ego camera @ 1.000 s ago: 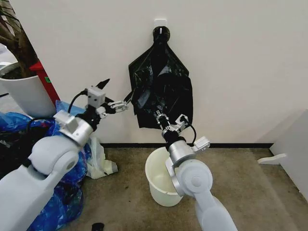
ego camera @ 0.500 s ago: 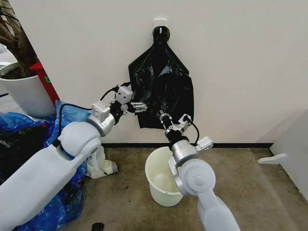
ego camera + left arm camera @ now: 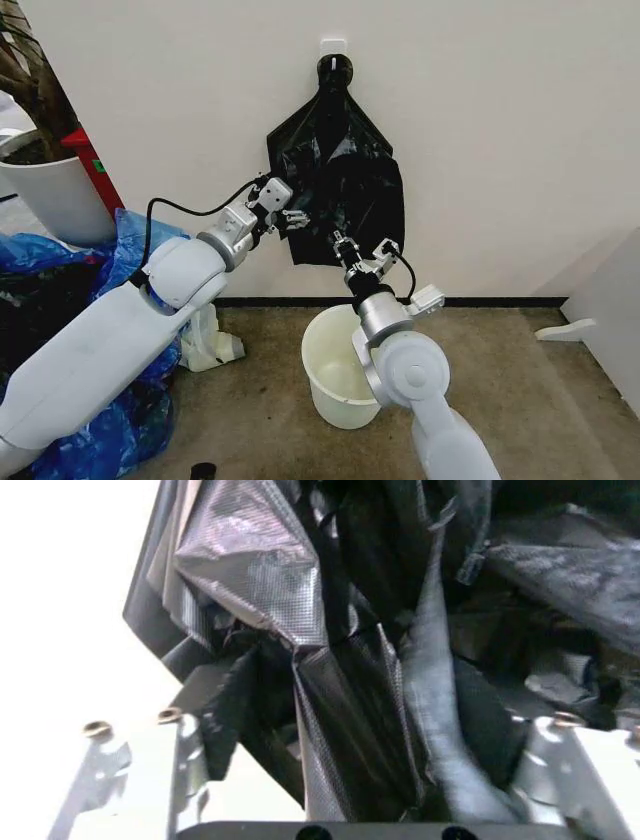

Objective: Place the garbage bag over the trash bin.

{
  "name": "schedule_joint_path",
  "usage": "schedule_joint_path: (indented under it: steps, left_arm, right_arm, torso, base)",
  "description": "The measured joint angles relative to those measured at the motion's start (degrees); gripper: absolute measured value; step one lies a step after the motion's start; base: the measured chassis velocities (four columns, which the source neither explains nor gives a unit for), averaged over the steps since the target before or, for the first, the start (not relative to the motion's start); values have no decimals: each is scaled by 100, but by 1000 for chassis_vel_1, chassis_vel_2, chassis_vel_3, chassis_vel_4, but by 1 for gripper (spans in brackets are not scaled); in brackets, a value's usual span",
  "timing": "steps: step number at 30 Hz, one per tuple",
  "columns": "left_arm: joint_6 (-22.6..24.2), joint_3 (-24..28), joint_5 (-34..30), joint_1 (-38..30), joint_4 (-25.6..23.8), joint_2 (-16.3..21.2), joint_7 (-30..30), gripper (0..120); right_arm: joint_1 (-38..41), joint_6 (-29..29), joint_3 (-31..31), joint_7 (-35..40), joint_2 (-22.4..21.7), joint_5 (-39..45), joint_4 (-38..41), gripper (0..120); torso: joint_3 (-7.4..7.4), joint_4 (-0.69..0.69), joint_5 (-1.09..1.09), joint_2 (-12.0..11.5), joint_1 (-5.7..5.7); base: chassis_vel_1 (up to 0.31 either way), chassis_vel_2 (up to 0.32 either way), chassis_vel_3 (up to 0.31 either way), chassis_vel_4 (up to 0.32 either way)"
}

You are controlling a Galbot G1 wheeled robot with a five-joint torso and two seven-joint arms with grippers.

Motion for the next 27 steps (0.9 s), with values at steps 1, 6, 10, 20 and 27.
schedule_joint_path:
  steps: [1,6,10,20,27]
  left_arm:
    - [2,-1,-37,10,26,-27,-91,62]
    - [17,-55,-122,101,71,-112,-436,42]
    - [18,-139,-230,178,-1,-113,-623,31]
    - [-27,-518,-876,428,-246,-176,-1186,0]
    - [-77,-746,-1130,573,-394,-164,-1192,0]
  right_arm:
    - [-24,-2,13,-9,-3,-6,19,0]
    - [-121,-17,89,-64,-21,-57,66,0]
    - [-174,-21,129,-101,-28,-114,75,0]
    - [-474,-142,119,-461,-34,-516,205,0]
    - [-823,-392,67,-1456,-115,-1354,294,20]
  torso:
    - [0,0,0,0,0]
    - [0,-1,0,0,0]
    - [0,-1,0,0,0]
    - [0,-1,0,0,-1]
    - [0,0,0,0,-1]
  base:
    - [0,0,0,0]
    - [0,0,0,0]
    - [0,0,0,0]
    - [0,0,0,0]
    - [0,0,0,0]
